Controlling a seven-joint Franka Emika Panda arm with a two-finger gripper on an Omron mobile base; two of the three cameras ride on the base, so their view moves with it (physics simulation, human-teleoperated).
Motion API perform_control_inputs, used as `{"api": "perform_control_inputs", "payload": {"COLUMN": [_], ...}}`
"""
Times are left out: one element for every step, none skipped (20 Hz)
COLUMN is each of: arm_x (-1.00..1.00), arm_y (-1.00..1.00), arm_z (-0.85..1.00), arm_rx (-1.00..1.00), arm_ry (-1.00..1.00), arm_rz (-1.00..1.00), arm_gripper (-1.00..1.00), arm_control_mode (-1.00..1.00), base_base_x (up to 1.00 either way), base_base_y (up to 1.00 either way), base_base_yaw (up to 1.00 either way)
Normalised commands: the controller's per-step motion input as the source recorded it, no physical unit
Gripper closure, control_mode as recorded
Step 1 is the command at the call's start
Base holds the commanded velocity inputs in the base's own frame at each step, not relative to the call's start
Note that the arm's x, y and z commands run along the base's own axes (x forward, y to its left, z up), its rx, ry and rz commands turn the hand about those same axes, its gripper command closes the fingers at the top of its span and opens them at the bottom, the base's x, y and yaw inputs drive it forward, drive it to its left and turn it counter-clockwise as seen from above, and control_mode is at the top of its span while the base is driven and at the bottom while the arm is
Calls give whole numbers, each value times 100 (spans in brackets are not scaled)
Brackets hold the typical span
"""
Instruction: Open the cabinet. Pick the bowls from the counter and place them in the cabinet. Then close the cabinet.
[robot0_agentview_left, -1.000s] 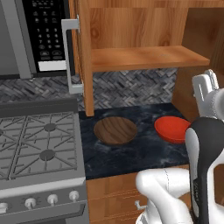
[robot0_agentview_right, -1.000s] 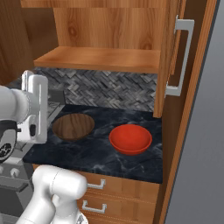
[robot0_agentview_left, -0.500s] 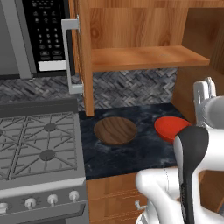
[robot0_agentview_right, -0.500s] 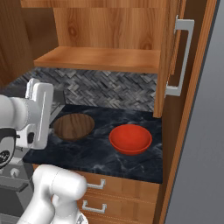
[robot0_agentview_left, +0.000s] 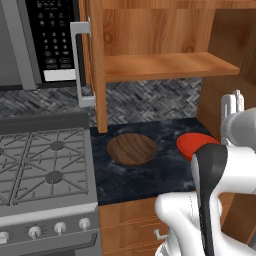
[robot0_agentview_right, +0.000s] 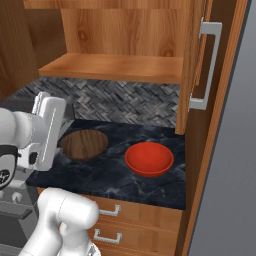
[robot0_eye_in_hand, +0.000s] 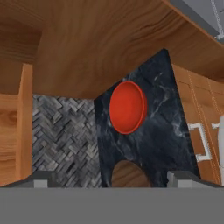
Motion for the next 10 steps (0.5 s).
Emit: {"api": "perform_control_inputs", "payload": {"arm_x": [12,18,30,33,39,39,44,45,46,43], "arm_y": [-5,-12,-19,-16,-20,-18,-19,-21,-14,-14], "arm_z": [-23,-25,-29,-31,-36,-36,-36,-33,-34,-31], "arm_rx": [5,4,4,2,2,0,0,0,0,0], "arm_ry": [-3,-3,-3,-4,0,-1,0,0,0,0], "arm_rz": [-9,-9,-9,-9,-9,-8,-7,-4,-2,0], "arm_gripper": [-100,-100,-100,-100,-100,-100,-100,-100,-100,-100], "arm_control_mode": [-100,-100,-100,-100,-100,-100,-100,-100,-100,-100], "base_base_x": [0,0,0,0,0,0,0,0,0,0], "base_base_y": [0,0,0,0,0,0,0,0,0,0], "base_base_yaw": [0,0,0,0,0,0,0,0,0,0]}}
